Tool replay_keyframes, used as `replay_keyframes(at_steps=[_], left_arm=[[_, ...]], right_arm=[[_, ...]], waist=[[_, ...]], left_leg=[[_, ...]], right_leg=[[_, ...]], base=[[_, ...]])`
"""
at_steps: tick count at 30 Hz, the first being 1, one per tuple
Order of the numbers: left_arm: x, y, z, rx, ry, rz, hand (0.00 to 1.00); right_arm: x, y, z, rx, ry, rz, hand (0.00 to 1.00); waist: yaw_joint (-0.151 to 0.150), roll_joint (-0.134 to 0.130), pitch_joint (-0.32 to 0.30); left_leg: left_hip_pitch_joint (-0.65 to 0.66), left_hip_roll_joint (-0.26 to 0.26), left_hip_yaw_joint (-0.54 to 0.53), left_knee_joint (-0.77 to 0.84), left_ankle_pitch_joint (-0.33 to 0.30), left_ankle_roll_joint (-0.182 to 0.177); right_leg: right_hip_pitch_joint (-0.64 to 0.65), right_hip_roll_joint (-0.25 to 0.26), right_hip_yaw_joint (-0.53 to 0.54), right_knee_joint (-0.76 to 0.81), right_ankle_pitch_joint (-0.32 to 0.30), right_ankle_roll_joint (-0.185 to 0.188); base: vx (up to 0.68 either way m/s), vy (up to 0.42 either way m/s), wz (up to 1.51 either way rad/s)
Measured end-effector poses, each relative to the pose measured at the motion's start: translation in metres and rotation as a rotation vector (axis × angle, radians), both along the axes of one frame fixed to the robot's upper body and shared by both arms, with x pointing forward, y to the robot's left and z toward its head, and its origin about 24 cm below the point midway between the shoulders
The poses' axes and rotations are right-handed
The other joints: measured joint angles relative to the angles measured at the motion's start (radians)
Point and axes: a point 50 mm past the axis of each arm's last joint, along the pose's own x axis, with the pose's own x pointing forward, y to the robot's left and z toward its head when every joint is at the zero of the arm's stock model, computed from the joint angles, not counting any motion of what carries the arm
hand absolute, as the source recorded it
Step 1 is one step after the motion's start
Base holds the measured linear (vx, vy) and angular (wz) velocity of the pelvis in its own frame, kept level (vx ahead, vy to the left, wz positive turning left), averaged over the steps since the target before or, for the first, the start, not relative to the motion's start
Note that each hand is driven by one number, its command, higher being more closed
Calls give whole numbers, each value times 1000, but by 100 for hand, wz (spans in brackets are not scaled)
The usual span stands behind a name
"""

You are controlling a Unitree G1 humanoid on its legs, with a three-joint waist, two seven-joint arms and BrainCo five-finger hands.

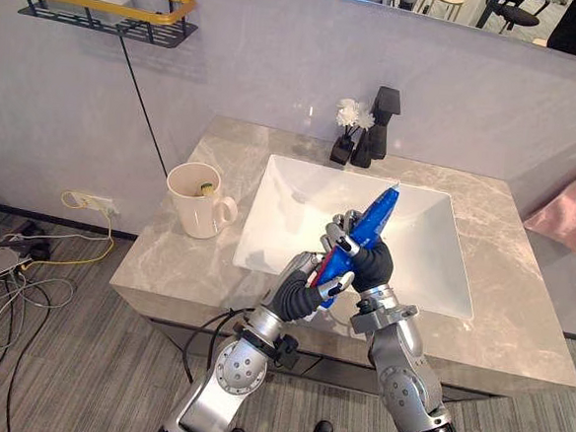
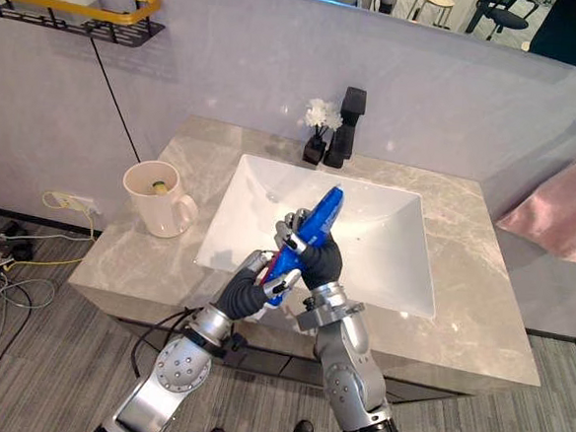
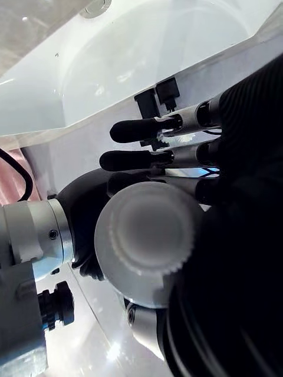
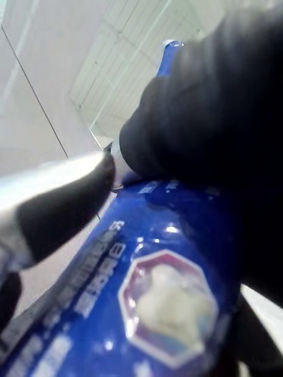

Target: Organize washtable

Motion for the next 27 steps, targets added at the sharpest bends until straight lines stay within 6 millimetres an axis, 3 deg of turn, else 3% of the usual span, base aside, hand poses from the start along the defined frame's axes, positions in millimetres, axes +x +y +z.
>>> replay_keyframes(at_steps=[6, 10, 12, 16, 20, 22, 27], left_arm=[[-9, 34, 35, -87, -152, 152, 0], [-25, 68, 56, -150, -266, 316, 0], [-29, 81, 59, -170, -290, 396, 0], [-48, 132, 53, -199, -296, 729, 0], [-61, 168, 27, -222, -197, 945, 0], [-65, 189, -8, -316, -45, 1042, 0], [-80, 202, -85, -443, 300, 1173, 0]], right_arm=[[3, -13, 1, -5, -6, -55, 100], [5, -23, 3, -15, -17, -101, 100], [6, -26, 4, -28, -25, -119, 100], [7, -39, 11, -33, -53, -177, 100], [6, -53, 19, -42, -95, -244, 100], [8, -58, 22, -45, -107, -272, 100], [11, -57, 28, -33, -120, -285, 100]], waist=[[10, 0, 0], [27, -4, -3], [34, -6, -5], [56, -7, -5], [81, -8, -5], [103, -8, -5], [107, -8, -5]], left_leg=[[1, -1, -13, -1, 3, -1], [14, -2, -29, -12, 9, -3], [16, -2, -31, -23, 14, -7], [15, -2, -50, -35, 16, -9], [15, -2, -69, -35, 17, -11], [9, -3, -84, -36, 24, -11], [10, -8, -114, -35, 25, -10]], right_leg=[[8, -1, -13, 0, -1, -1], [24, -2, -31, 0, -6, -1], [24, -2, -36, 0, -7, -1], [26, -2, -52, 0, -12, 1], [34, -1, -69, 0, -19, 6], [35, -2, -89, 0, -22, 5], [52, -4, -123, 0, -24, 5]], base=[[0, 0, 6], [-6, -2, 13], [-17, -1, 8], [-11, 0, 12], [28, -3, 15], [26, -4, 20], [24, 12, 18]])
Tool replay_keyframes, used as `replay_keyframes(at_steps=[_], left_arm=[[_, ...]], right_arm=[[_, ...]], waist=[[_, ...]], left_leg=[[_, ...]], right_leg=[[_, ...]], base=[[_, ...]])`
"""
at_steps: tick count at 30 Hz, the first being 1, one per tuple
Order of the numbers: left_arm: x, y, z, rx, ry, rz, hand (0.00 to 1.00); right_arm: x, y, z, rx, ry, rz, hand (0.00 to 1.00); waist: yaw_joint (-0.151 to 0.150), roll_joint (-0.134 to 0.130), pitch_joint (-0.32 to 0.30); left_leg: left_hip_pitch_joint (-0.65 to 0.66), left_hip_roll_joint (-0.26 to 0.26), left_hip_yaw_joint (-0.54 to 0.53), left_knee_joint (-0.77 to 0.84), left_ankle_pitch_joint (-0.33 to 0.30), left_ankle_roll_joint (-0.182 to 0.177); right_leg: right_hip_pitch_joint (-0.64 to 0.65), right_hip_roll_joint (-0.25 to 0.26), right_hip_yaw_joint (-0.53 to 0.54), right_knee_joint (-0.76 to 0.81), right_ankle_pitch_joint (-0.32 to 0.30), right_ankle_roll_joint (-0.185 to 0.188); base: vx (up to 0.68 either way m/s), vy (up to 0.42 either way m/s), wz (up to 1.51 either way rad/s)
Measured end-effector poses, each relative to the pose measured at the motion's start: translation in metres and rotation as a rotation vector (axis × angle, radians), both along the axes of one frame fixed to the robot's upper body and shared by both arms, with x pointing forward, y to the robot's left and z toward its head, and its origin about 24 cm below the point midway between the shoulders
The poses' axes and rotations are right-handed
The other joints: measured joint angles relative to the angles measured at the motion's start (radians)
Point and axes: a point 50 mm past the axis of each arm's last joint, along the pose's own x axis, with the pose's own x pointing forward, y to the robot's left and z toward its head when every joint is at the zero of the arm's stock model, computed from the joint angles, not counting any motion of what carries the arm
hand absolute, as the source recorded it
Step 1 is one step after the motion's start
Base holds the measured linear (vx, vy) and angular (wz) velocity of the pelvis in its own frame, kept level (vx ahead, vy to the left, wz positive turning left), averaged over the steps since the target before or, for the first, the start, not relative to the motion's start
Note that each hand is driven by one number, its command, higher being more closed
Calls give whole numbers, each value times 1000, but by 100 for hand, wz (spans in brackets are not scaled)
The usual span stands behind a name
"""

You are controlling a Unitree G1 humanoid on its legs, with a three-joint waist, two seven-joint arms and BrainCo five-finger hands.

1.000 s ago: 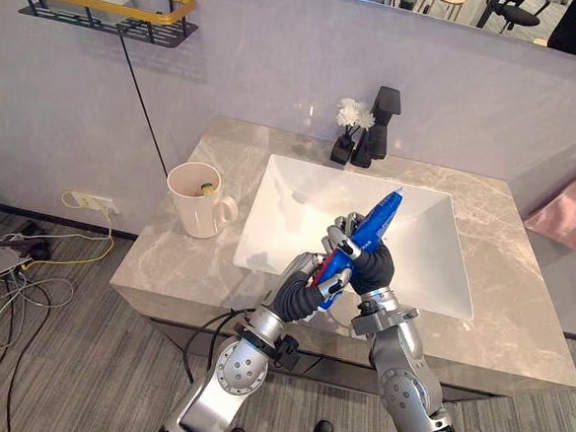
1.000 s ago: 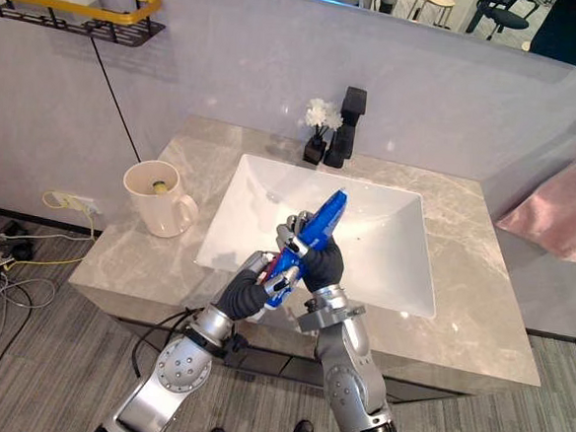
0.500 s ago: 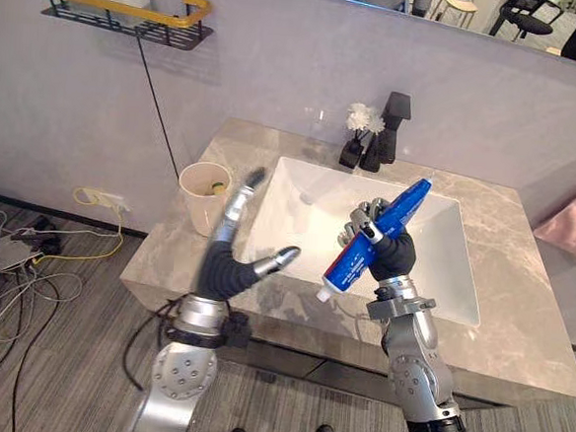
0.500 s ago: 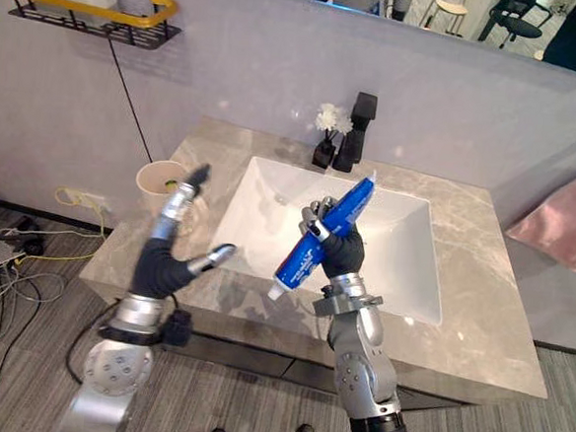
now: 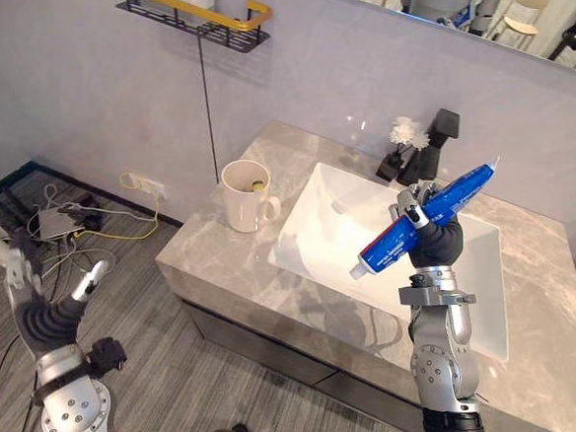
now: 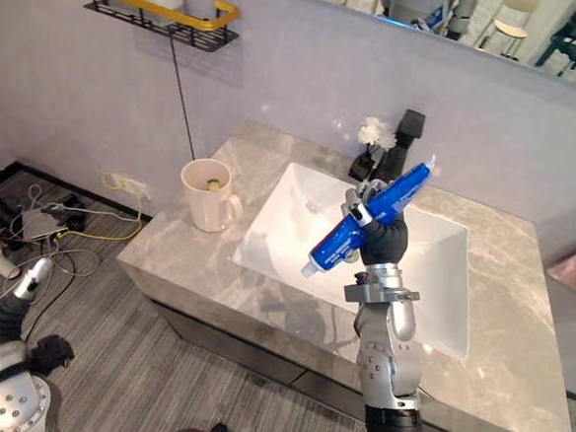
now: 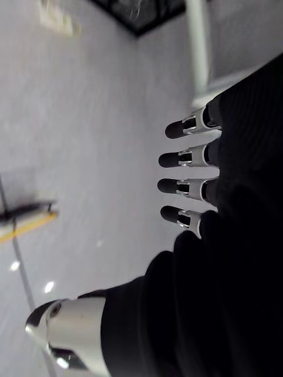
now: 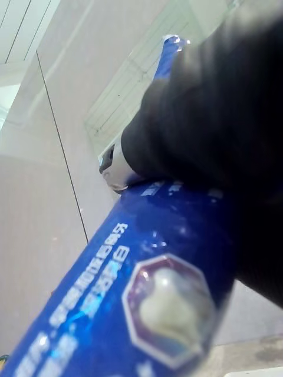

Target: Organize washtable

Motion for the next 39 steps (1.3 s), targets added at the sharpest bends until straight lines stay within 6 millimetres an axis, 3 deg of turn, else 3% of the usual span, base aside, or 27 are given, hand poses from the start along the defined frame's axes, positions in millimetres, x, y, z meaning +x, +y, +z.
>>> replay_keyframes(at_steps=[7, 11, 13, 24, 36, 39], left_arm=[[-36, -24, -111, -406, 392, 13, 0], [-62, -42, -147, -547, 579, 18, 0], [-68, -49, -155, -586, 633, 15, 0], [-53, -43, -157, -491, 740, -157, 0], [-39, -47, -156, -399, 796, -317, 0], [-38, -47, -156, -394, 802, -328, 0]], right_arm=[[3, 7, 8, 3, -27, -2, 100], [5, 9, 15, -43, -52, -35, 100], [5, 11, 17, -69, -72, -56, 100], [19, 28, 41, -235, -151, -132, 100], [41, 39, 87, -394, -316, -217, 100], [47, 50, 95, -434, -342, -195, 100]], waist=[[0, -3, -1], [-1, -4, -1], [-1, -5, 0], [5, -35, 16], [55, -50, 58], [59, -53, 61]], left_leg=[[-6, -11, -7, -1, 2, 3], [-7, -10, -10, 0, 2, 3], [-7, -10, -13, 0, 2, 3], [-9, -10, -27, 3, 5, -1], [-17, -10, -51, 5, 10, -7], [-18, -10, -53, 4, 10, -6]], right_leg=[[1, -17, -17, 0, -8, 4], [1, -16, -19, 0, -11, 5], [2, -16, -22, 0, -12, 6], [9, -16, -28, 0, -14, 9], [12, -13, -51, 0, -15, 11], [12, -13, -52, 0, -15, 11]], base=[[-6, 37, 7], [0, 5, 1], [6, 6, 2], [-5, 9, 3], [-1, 8, 5], [-1, 6, 2]])
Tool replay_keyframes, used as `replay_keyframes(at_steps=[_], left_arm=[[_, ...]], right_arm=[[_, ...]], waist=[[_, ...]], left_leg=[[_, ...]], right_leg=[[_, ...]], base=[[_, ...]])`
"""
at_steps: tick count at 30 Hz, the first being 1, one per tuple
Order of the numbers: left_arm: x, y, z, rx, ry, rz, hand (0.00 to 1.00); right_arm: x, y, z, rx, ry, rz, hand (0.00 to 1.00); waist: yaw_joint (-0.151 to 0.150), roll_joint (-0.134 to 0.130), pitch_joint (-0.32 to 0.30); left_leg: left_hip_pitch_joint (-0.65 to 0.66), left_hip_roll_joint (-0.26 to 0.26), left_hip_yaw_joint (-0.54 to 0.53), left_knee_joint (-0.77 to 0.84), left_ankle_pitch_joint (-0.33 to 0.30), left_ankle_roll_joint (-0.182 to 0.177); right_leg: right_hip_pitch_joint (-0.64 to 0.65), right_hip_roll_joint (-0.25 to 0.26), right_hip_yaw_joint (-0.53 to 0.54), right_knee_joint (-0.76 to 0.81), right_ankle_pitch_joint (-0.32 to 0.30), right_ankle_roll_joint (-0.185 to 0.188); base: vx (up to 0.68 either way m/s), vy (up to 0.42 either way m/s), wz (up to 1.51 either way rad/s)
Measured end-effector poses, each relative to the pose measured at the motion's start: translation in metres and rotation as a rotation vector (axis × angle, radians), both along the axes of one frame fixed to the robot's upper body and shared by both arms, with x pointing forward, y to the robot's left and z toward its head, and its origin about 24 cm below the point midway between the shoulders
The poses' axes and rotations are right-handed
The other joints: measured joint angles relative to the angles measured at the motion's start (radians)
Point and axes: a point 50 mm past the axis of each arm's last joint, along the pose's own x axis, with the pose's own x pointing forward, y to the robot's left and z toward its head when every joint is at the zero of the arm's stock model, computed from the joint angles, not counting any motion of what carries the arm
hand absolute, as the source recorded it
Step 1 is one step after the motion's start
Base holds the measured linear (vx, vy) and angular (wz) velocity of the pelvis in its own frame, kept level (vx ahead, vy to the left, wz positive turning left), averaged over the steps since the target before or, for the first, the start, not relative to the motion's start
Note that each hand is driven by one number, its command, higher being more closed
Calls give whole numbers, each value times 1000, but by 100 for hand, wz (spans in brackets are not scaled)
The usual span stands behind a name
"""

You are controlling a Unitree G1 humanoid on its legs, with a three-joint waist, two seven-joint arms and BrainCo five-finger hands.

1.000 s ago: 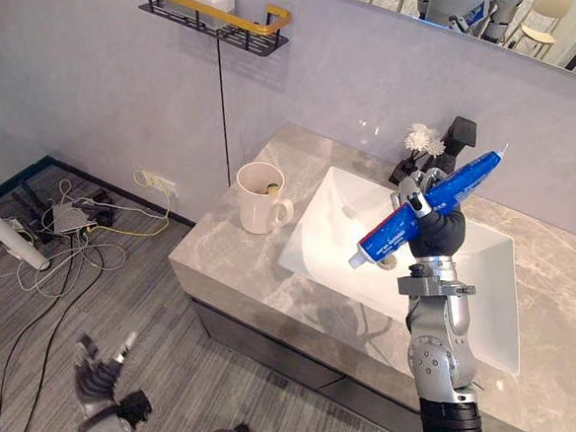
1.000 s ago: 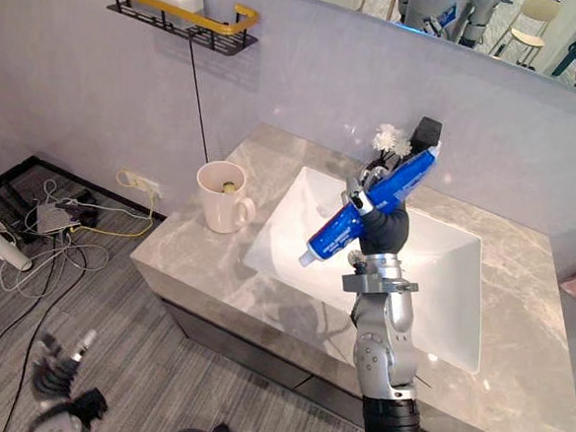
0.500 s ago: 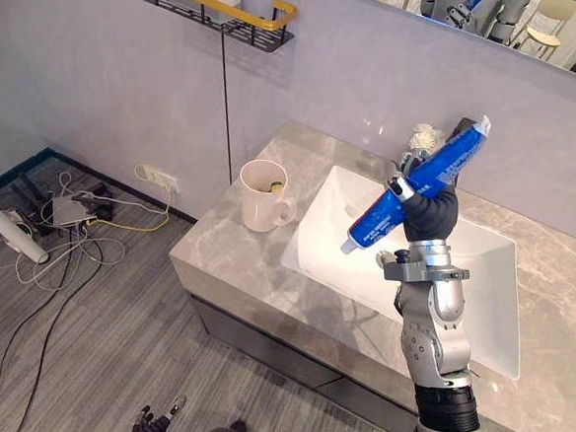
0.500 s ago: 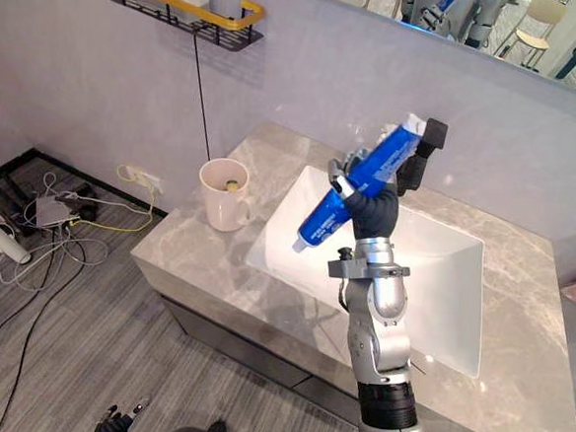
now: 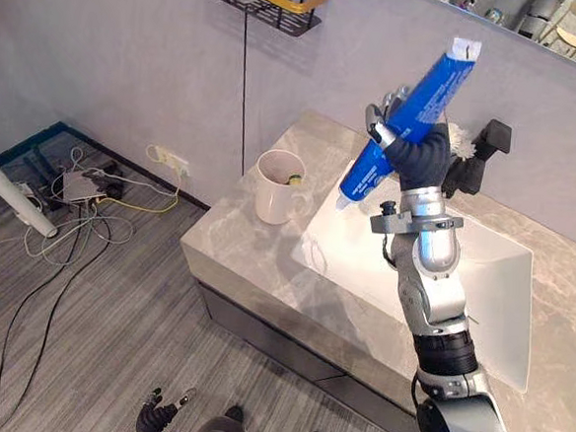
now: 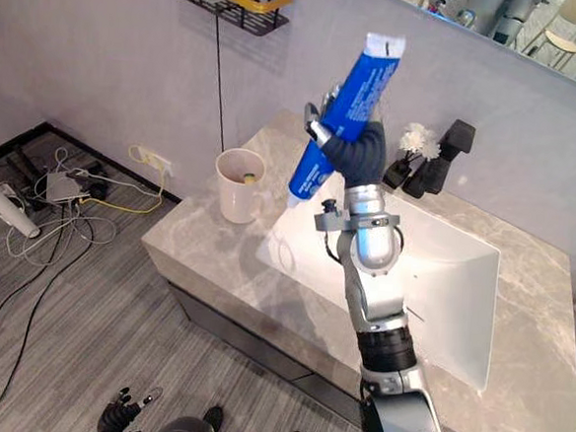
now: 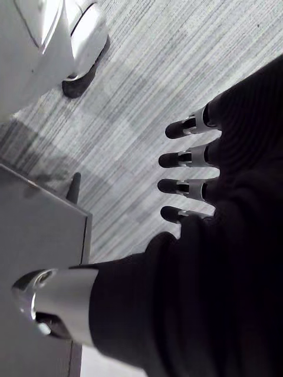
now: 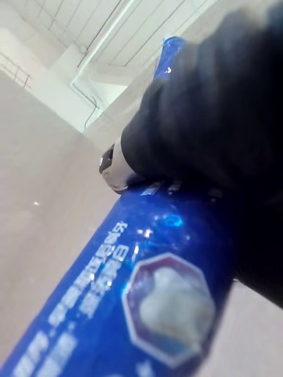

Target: Organize washtable

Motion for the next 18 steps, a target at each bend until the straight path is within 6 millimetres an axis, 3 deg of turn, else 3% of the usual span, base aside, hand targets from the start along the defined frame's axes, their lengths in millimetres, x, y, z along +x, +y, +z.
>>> replay_keyframes(at_steps=[4, 13, 18], left_arm=[[2, 2, 1, -5, -4, -12, 0], [-2, 6, -1, 3, 23, -23, 0], [-3, 7, -1, 8, 28, -33, 0]], right_arm=[[1, 5, 17, -33, -62, -14, 100], [20, 7, 29, -110, -61, -54, 100], [28, 13, 44, -113, -76, -58, 100]], waist=[[15, -11, 26], [48, -31, 44], [52, -35, 57]], left_leg=[[-3, 0, 0, -1, 2, -1], [-15, 1, -4, -1, 3, -2], [-22, 1, -13, 0, 3, -2]], right_leg=[[-3, 0, 0, 0, 0, 0], [-13, 1, -6, 0, 0, 0], [-14, 2, -22, 0, 0, 0]], base=[[0, 0, 0], [0, 0, 0], [-2, 14, 5]])
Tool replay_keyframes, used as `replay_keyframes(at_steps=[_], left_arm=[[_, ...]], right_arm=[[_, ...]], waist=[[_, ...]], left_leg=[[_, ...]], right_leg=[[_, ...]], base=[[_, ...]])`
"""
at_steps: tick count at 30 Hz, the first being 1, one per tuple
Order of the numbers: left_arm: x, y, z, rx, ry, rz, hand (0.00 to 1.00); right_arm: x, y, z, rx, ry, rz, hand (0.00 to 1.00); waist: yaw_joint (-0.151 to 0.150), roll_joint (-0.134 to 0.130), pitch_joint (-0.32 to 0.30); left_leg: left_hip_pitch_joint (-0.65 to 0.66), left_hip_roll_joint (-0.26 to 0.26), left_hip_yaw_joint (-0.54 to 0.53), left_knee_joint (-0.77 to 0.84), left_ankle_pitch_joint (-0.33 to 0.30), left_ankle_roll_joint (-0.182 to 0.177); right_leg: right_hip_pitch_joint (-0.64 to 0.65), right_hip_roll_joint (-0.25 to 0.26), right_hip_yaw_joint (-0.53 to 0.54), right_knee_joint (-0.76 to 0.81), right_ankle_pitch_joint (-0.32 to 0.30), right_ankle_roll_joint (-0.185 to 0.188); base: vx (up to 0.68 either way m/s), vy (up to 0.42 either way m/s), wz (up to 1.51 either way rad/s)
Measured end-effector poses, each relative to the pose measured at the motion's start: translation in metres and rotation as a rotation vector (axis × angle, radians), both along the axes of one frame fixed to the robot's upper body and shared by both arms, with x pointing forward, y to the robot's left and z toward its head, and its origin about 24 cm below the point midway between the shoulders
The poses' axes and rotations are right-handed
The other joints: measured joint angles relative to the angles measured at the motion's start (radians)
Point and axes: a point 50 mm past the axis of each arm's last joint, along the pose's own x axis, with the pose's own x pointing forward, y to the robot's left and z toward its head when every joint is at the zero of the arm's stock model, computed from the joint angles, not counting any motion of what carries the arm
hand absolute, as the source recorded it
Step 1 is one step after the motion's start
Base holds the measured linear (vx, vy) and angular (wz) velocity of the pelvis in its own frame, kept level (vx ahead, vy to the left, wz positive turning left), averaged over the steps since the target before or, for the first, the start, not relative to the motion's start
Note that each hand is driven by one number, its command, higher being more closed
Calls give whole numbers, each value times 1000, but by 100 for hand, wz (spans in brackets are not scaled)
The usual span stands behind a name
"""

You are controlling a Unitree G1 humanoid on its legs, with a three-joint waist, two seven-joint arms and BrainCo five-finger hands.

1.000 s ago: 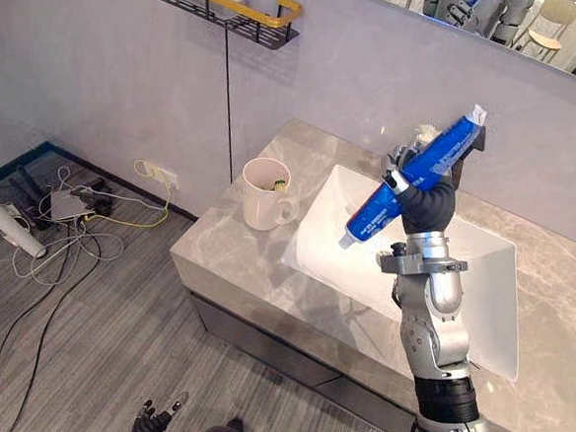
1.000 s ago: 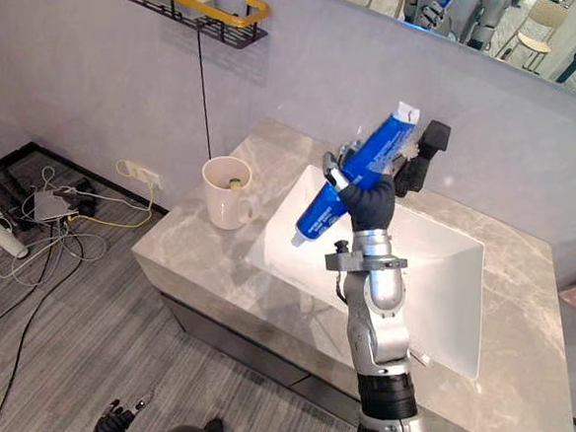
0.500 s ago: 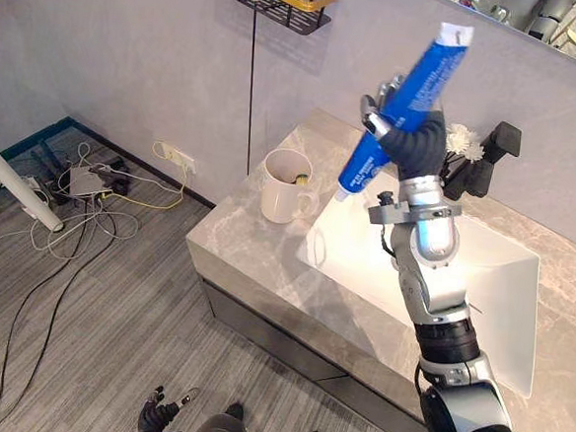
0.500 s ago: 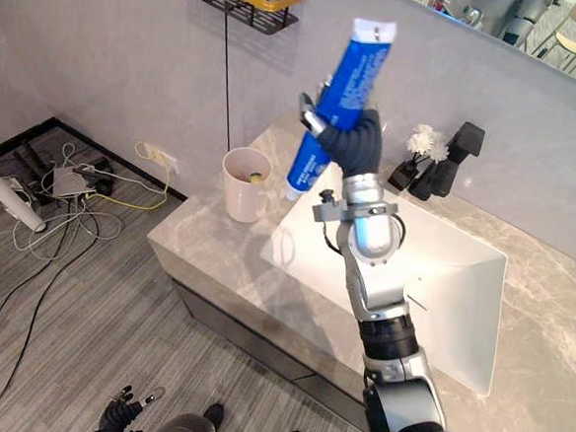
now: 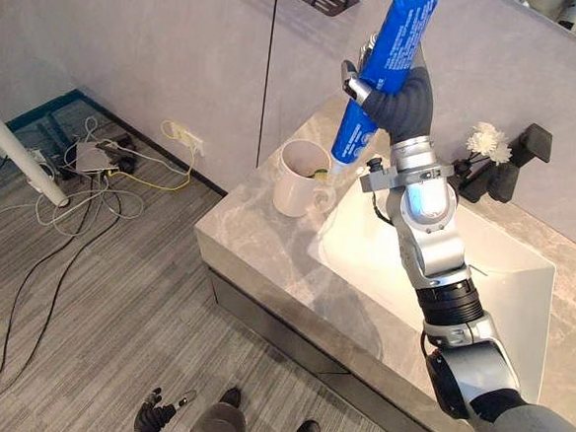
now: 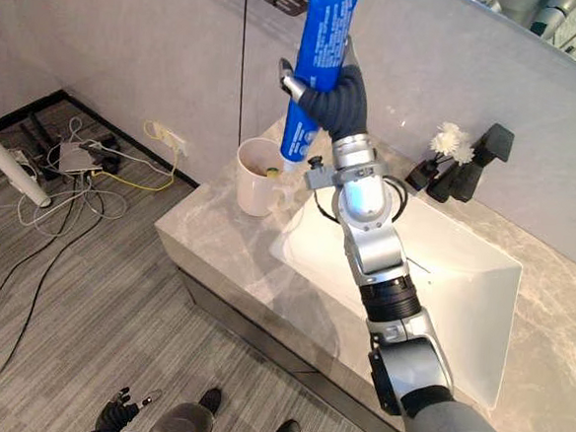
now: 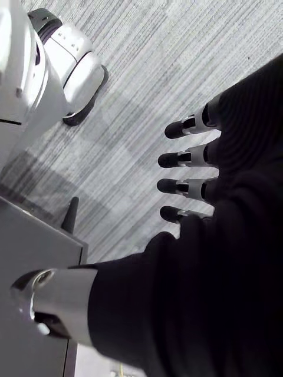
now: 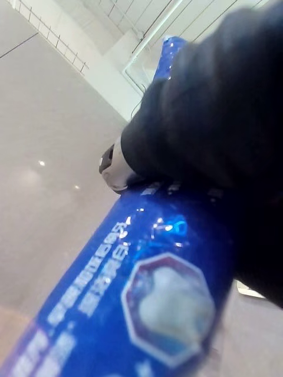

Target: Organize washtable

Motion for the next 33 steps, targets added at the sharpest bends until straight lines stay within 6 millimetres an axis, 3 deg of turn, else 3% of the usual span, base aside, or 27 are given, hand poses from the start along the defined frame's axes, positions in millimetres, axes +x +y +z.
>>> replay_keyframes(at_steps=[17, 33], left_arm=[[1, 3, 1, 10, -1, -11, 0], [2, 3, 1, 16, 7, -41, 0]], right_arm=[[19, 13, 15, -92, 46, 14, 100], [28, 14, 4, -121, 108, -4, 100]], waist=[[25, -15, 37], [27, -15, 42]], left_leg=[[-13, 3, -2, 5, 0, 0], [-16, 3, -2, 6, 0, 0]], right_leg=[[-12, 4, -2, 0, 0, 0], [-14, 4, -3, 0, 0, 0]], base=[[1, 3, 0], [0, 0, 0]])
